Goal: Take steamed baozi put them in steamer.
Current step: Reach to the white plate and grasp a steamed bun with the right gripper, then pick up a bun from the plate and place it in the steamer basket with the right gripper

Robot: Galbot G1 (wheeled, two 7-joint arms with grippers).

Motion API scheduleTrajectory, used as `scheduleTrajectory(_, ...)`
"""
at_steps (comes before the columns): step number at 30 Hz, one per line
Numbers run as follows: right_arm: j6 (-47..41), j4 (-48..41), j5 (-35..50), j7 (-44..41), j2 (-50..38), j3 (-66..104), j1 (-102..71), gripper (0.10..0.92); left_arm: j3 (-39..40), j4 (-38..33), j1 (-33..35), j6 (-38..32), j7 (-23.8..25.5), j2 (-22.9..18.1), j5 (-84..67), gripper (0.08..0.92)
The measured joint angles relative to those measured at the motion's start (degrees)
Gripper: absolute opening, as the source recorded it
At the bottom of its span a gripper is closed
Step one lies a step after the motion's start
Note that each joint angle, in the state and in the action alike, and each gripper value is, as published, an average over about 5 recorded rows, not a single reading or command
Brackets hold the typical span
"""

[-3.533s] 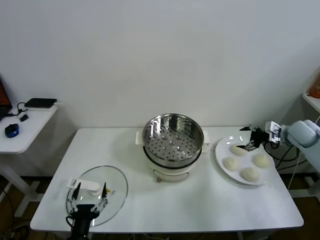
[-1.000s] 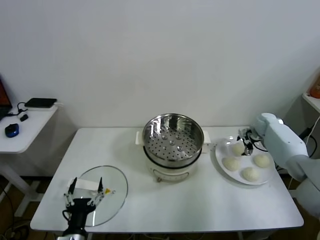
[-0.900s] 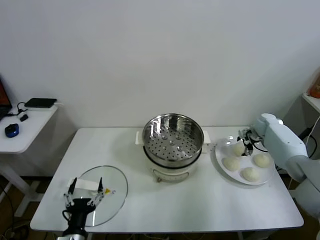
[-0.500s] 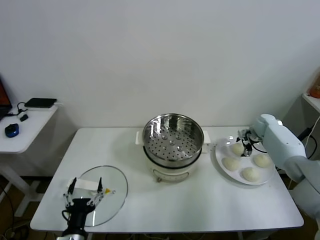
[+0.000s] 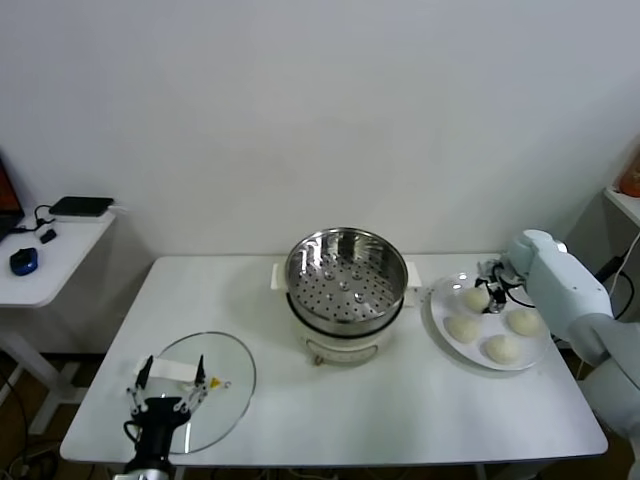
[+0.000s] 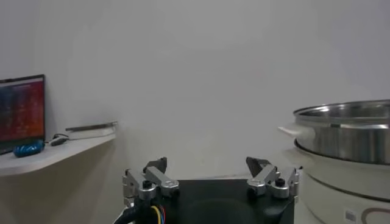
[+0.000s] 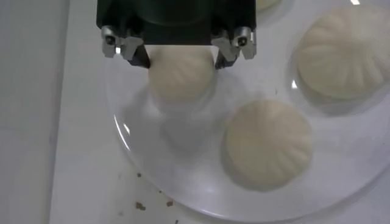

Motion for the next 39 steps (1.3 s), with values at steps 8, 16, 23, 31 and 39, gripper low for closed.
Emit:
scheduleTrajectory(8, 0.28, 0.72, 0.18, -0.18, -0.24, 0.38, 0.18, 0.662, -0.02, 0.00, -0.01, -0.06, -0.01, -0.03, 0.00, 0.823)
scheduleTrajectory(16, 1.36, 3.74, 1.61, -1.28, -1.69, -1.05, 1.00, 0.660, -0.40, 0.06, 0.30, -0.32, -0.14, -0.09, 0.00, 0.823)
scheduleTrajectory(23, 3.56, 7.18, 2.90, -2.11, -3.39, -3.15, 2.51, 0.633, -0.55, -0.05, 0.67, -0.48, -0.33, -0.16, -0.01, 0.823)
scheduleTrajectory(31, 5.27, 14.35, 6.47, -3.02, -6.45, -7.62, 5.45, 0.619, -0.57, -0.10, 0.85, -0.63, -0.42, -0.27, 0.11, 0.823)
scheduleTrajectory(39, 6.19, 25.33, 11.59, -3.88, -10.97, -14.56, 10.70, 0.619, -0.53, 0.04, 1.16, -0.92, -0.42, -0.24, 0.36, 0.823)
